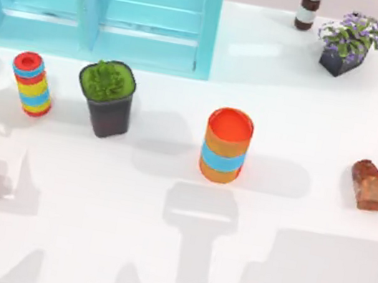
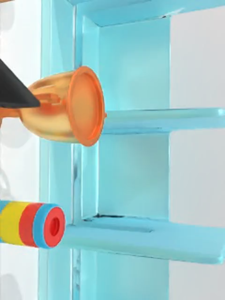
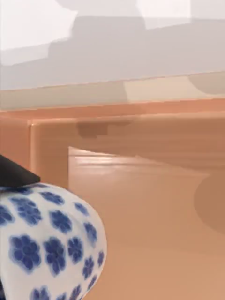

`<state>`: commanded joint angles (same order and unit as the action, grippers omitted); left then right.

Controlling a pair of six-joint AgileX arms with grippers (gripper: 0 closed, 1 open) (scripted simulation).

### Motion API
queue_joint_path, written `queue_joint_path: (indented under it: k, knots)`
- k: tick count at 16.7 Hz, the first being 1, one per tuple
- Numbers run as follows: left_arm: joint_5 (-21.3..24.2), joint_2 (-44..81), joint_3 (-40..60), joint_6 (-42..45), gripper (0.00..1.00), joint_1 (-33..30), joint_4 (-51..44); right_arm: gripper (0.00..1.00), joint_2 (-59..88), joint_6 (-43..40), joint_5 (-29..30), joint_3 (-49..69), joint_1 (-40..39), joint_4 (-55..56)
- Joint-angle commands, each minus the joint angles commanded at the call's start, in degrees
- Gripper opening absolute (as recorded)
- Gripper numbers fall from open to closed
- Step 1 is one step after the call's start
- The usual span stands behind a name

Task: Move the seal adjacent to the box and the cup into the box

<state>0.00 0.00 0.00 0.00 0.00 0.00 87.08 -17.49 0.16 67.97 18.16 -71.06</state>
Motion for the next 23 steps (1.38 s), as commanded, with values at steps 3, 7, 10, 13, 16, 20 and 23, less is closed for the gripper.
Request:
queue_joint_path:
  k: [3, 7, 10, 13, 16, 20, 23]
  knots:
    - [0.00, 0.00, 0.00, 0.00, 1.00, 0.00, 0.00, 0.00, 0.15, -10.50, 0.11, -0.86, 10.45, 1.18]
    - [0.00, 0.00, 0.00, 0.00, 1.00, 0.00, 0.00, 0.00, 0.04, -16.09, 0.16, -2.09, 15.99, 2.34]
    - [0.00, 0.00, 0.00, 0.00, 1.00, 0.00, 0.00, 0.00, 0.04, -16.09, 0.16, -2.09, 15.99, 2.34]
    - [0.00, 0.00, 0.00, 0.00, 1.00, 0.00, 0.00, 0.00, -0.09, -15.42, -0.12, -2.14, 15.46, 2.68]
    - [0.00, 0.00, 0.00, 0.00, 1.00, 0.00, 0.00, 0.00, -0.32, -13.13, -0.81, -4.62, 13.73, 5.76]
    - [0.00, 0.00, 0.00, 0.00, 1.00, 0.00, 0.00, 0.00, 0.31, -12.32, -1.71, -9.23, 13.13, 11.67]
    - [0.00, 0.00, 0.00, 0.00, 1.00, 0.00, 0.00, 0.00, 2.25, -14.01, -1.33, -11.54, 15.03, 15.39]
